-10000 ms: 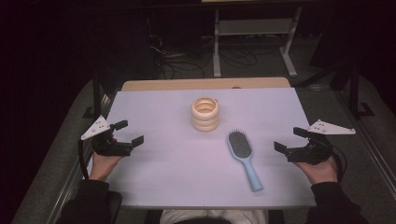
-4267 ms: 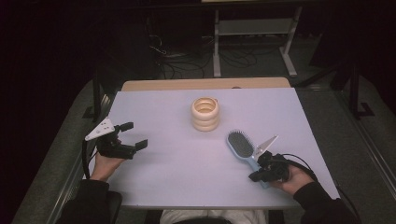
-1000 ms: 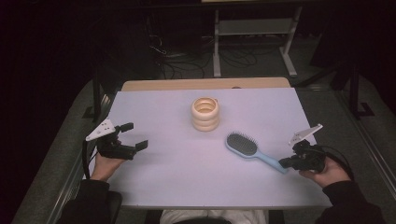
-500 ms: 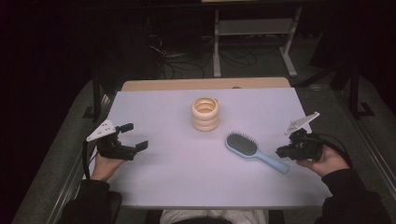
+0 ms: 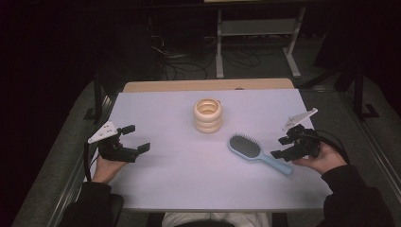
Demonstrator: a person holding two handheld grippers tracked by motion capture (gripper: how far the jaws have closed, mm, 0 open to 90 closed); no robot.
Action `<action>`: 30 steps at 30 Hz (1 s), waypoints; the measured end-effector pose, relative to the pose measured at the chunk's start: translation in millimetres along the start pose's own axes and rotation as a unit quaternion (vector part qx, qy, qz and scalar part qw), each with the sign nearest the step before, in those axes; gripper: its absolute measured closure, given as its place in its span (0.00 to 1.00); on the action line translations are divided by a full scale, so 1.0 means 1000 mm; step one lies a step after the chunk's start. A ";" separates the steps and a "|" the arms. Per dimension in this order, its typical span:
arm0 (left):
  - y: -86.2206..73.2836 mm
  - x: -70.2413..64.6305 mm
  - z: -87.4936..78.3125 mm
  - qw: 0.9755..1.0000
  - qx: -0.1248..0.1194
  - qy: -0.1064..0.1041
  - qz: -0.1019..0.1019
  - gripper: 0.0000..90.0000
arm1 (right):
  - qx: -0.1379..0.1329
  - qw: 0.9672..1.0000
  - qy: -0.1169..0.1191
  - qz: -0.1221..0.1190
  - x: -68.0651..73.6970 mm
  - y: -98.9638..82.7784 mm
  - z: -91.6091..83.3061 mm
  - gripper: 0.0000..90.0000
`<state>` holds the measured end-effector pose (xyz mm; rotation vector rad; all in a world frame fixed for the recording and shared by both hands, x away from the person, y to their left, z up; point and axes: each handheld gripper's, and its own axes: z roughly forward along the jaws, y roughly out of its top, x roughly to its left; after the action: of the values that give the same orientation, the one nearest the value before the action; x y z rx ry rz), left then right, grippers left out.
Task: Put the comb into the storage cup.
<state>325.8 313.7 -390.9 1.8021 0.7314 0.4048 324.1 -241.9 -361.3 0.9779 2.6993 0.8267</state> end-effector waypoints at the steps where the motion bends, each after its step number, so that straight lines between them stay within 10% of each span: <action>1: 0.000 0.000 0.000 1.000 0.000 0.000 0.000 0.00 | 0.006 1.000 0.009 -0.003 0.000 0.002 0.003 0.24; 11: 0.000 0.000 0.000 1.000 0.000 0.000 0.000 0.00 | 0.042 0.999 0.015 -0.025 0.006 0.009 0.024 0.00; 30: 0.000 -0.001 0.001 1.000 0.001 -0.002 0.002 0.00 | 0.087 0.996 0.018 -0.031 0.003 0.008 0.059 0.00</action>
<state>325.7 312.6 -391.1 1.8065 0.7248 0.4027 344.9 -208.4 -406.4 0.9161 2.8556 0.6117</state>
